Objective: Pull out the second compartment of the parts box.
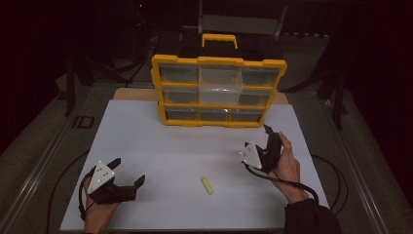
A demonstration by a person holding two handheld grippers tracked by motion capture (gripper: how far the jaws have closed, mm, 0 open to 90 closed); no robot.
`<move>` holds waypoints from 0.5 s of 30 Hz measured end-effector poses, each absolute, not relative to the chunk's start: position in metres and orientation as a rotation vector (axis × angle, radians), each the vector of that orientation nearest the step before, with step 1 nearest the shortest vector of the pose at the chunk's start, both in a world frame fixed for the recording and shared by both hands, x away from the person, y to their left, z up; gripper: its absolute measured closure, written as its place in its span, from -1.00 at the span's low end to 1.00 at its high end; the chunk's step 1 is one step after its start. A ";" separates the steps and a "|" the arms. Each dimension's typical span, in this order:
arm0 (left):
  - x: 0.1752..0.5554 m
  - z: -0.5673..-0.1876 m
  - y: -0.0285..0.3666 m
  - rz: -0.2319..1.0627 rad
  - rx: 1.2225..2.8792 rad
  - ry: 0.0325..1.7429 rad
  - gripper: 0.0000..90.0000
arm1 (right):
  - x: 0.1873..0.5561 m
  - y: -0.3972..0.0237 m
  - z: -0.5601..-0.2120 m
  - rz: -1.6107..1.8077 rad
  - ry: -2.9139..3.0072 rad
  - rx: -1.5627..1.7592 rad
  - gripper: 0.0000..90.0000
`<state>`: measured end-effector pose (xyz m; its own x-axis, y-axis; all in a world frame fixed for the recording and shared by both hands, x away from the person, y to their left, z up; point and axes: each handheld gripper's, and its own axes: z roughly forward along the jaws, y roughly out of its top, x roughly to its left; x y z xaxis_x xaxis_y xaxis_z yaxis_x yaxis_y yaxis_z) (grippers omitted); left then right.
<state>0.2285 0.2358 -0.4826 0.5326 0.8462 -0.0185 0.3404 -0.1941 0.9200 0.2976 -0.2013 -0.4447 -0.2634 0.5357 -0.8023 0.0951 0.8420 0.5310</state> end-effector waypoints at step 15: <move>0.229 -0.480 0.236 0.637 1.769 1.002 -1.00 | 0.267 -0.269 -0.475 1.050 1.778 0.981 -0.76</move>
<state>0.2294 0.2361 -0.4796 0.5246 0.8512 -0.0182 0.3446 -0.1927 0.9188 0.2670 -0.2687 -0.4751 -0.3513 0.8994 -0.2603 0.2061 0.3455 0.9155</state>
